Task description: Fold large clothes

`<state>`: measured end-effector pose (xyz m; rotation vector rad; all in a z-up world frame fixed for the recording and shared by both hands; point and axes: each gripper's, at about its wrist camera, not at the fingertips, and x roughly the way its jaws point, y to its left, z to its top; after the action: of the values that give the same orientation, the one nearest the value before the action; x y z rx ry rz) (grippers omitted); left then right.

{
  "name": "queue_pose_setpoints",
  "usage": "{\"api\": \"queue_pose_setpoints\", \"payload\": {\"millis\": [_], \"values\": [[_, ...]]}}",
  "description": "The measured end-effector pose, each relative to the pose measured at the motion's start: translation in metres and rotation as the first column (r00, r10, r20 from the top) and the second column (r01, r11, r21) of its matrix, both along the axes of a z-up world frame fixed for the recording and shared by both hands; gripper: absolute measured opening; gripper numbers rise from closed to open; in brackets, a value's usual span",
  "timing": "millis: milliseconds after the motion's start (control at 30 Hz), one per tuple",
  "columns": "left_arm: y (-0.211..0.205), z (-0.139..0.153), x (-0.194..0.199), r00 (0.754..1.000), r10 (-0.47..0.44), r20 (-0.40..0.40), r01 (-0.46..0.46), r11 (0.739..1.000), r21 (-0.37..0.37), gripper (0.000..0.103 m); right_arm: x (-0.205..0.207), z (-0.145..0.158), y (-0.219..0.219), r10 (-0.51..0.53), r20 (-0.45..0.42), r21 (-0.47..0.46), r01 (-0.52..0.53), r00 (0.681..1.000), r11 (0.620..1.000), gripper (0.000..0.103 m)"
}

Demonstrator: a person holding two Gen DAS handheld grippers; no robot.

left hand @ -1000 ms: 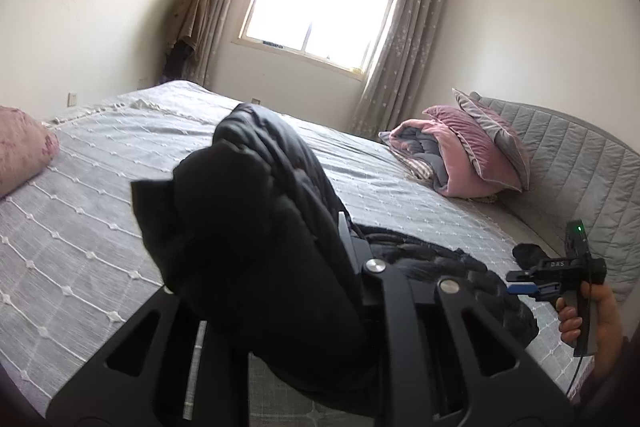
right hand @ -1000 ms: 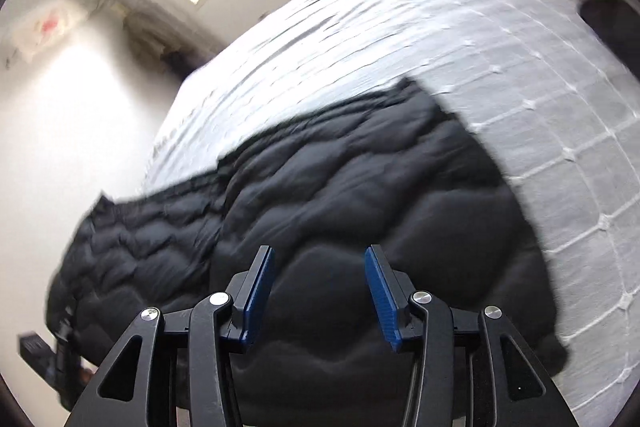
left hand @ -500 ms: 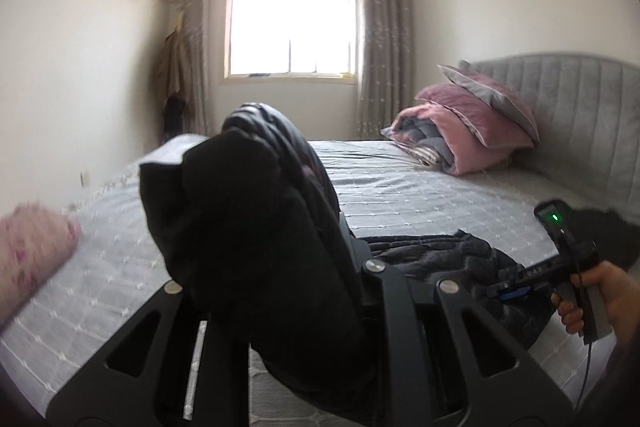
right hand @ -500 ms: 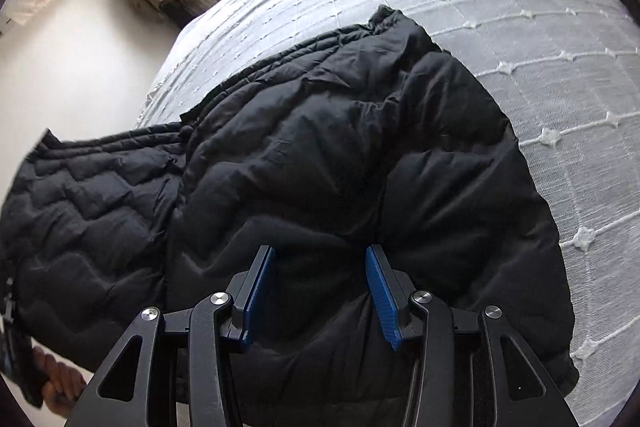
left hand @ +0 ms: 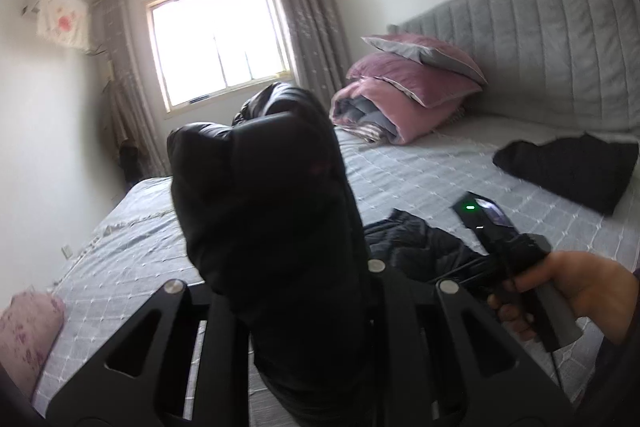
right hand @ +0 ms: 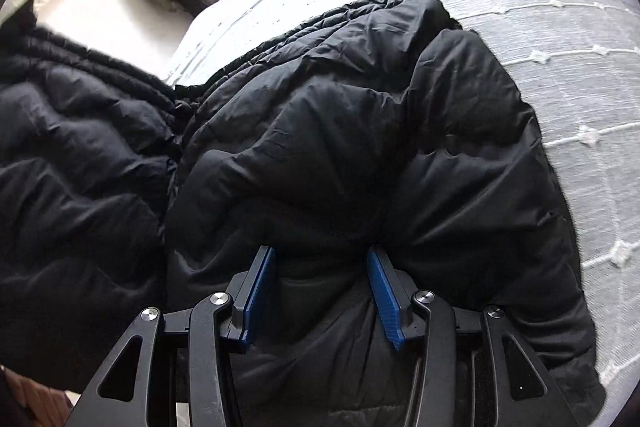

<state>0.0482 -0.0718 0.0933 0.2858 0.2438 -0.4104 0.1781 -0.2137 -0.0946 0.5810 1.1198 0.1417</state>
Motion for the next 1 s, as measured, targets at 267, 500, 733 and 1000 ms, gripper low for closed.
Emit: {"api": "queue_pose_setpoints", "payload": {"millis": [267,500,733,1000], "values": [[-0.064,-0.019,0.004,0.992,-0.085,-0.096,0.094,0.992,0.089,0.023,-0.010,0.016,-0.033,-0.059,0.013,0.079,0.058,0.998,0.995,0.049],[-0.131,-0.056,0.008,0.962,-0.109,-0.250,0.153,0.974,0.165,0.039,-0.071,0.047,-0.131,-0.372,0.095,0.095,0.363,0.924,0.927,0.063],[-0.139,-0.079,0.004,0.855,-0.245,-0.457,0.272,0.962,-0.008,0.068,-0.113,0.008,-0.200,-0.549,-0.058,0.250,0.544,0.834,0.801,0.063],[-0.077,-0.059,-0.009,0.836,-0.245,-0.491,0.207,0.970,-0.131,0.072,-0.125,0.077,-0.171,-0.467,0.136,0.105,0.456,0.874,0.884,0.063]]}}
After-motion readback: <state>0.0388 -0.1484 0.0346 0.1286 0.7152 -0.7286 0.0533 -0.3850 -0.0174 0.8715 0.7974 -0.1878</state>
